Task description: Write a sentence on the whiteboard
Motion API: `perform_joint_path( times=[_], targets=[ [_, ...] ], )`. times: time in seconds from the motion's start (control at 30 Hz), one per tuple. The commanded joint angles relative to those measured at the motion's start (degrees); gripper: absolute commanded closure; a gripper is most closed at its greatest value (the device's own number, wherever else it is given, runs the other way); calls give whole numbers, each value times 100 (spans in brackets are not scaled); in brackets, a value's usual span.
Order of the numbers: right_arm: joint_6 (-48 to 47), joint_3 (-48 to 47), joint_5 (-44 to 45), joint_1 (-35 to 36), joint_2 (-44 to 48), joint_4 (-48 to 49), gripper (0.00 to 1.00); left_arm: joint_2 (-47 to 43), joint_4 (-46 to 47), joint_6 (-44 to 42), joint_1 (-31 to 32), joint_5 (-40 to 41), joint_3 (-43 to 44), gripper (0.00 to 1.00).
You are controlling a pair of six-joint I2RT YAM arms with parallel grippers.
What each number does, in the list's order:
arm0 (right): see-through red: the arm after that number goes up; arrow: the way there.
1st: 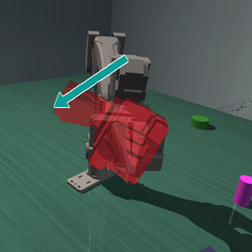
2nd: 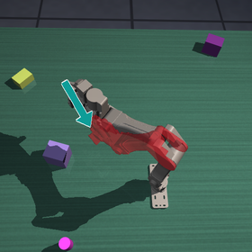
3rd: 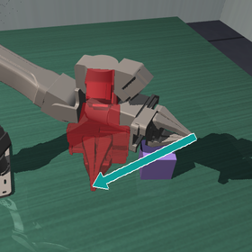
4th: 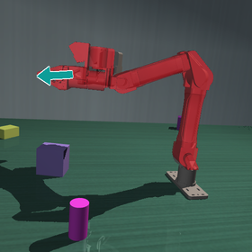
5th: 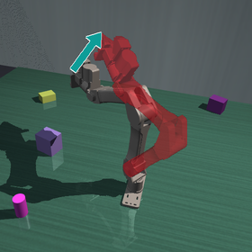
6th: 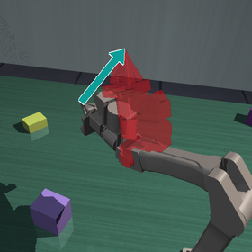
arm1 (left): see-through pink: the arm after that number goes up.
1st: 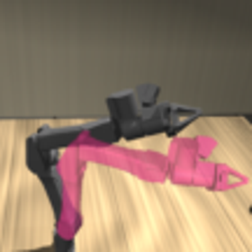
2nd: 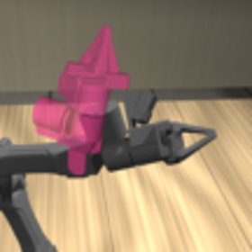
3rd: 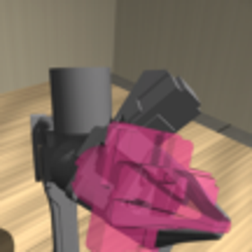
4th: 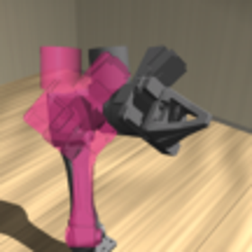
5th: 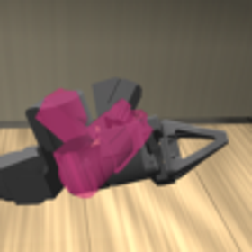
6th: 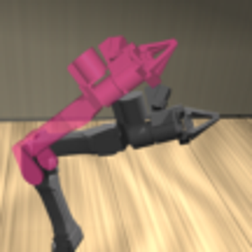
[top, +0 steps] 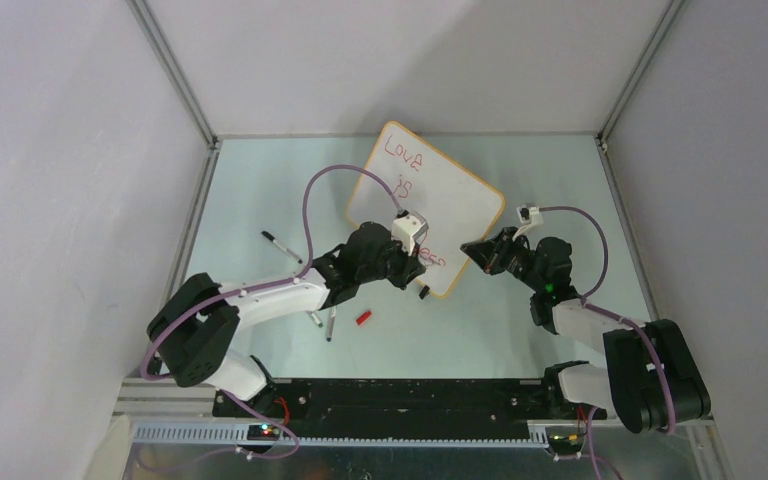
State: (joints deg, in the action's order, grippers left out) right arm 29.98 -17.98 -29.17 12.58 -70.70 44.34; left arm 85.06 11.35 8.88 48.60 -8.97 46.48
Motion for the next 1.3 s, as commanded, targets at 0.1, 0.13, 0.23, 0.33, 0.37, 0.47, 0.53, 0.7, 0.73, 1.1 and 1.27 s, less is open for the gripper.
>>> perform_joint_path(
  times=[0.1, 0.13, 0.23, 0.33, 0.37, 0.47, 0.53, 0.7, 0.73, 1.1, 1.27],
  targets=[
    [-269, 4, -34, 33, 85, -40, 100, -192, 74, -208, 44, -145, -61, 100],
    [-271, 0, -31, 34, 84, -39, 100, -182, 67, -210, 40, -145, -61, 100],
    [-273, 4, -30, 32, 97, -47, 100, -175, 23, -227, 51, -147, -43, 100],
    [-273, 5, -28, 25, 100, -60, 100, -191, 13, -237, 47, -146, -63, 100],
    [-273, 5, -30, 25, 102, -58, 100, -191, 6, -242, 49, -152, -63, 100],
    [-273, 4, -28, 20, 106, -57, 100, -191, -25, -254, 49, -175, -56, 100],
    [-273, 5, -29, 19, 107, -57, 100, -190, -34, -262, 52, -185, -51, 100],
    [-273, -1, -30, 21, 113, -70, 100, -175, -48, -288, 51, -251, -54, 100],
    [-273, -2, -26, 19, 105, -68, 100, -174, -53, -297, 52, -252, -52, 100],
    [-265, 2, -28, 25, 115, -69, 100, -302, 78, -249, 58, -149, -146, 100],
    [-265, -1, -28, 24, 110, -68, 100, -463, 249, -189, 55, 72, -306, 100]
  ],
)
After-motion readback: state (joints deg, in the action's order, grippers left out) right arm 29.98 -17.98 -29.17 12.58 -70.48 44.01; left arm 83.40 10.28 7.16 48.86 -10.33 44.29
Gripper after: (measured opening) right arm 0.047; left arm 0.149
